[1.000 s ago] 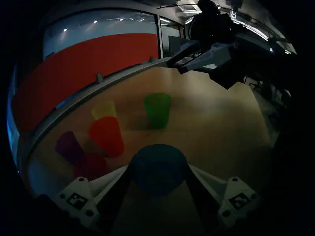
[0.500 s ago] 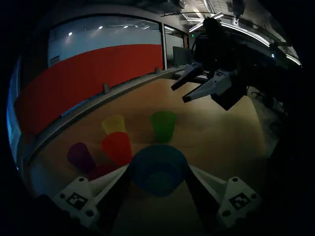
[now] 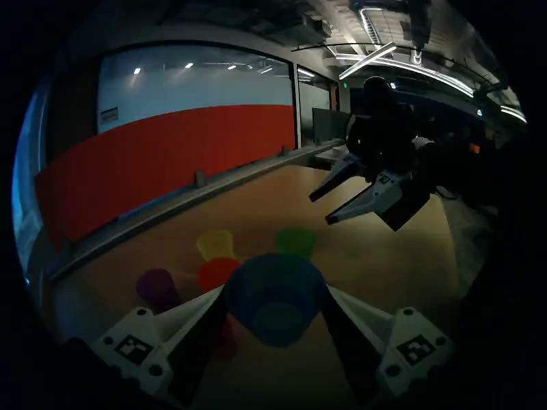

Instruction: Pour water

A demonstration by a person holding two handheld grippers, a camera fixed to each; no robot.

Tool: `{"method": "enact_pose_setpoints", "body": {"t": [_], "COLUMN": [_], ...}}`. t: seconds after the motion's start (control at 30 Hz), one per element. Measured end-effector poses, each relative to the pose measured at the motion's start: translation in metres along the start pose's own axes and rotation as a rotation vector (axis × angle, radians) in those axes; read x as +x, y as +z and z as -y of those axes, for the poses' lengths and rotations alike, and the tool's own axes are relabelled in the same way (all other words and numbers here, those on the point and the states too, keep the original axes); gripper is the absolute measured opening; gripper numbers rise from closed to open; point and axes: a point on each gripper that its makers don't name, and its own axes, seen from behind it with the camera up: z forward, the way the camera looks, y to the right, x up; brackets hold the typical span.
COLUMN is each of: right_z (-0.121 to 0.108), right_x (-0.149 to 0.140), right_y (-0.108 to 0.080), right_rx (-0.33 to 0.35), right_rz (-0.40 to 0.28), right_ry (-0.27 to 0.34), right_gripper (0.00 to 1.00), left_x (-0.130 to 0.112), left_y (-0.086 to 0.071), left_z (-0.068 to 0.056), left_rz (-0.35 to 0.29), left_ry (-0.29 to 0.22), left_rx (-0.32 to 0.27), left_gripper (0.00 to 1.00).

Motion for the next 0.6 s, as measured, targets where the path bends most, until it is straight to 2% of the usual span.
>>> {"method": "enact_pose_setpoints", "body": {"t": [0.6], "right_z": [0.006], "right_x": [-0.029], "right_y": [0.030], "right_rx": [0.002], "right_rz": [0.046], "right_ry": [-0.030], "right_gripper": [1.00], "left_x": [0.033], "left_y": [-0.018], "left_z": [0.008], "left_rz": [-0.127], "left_ry": [-0.038], "left_rx": [0.023], "left_gripper": [0.88]}}
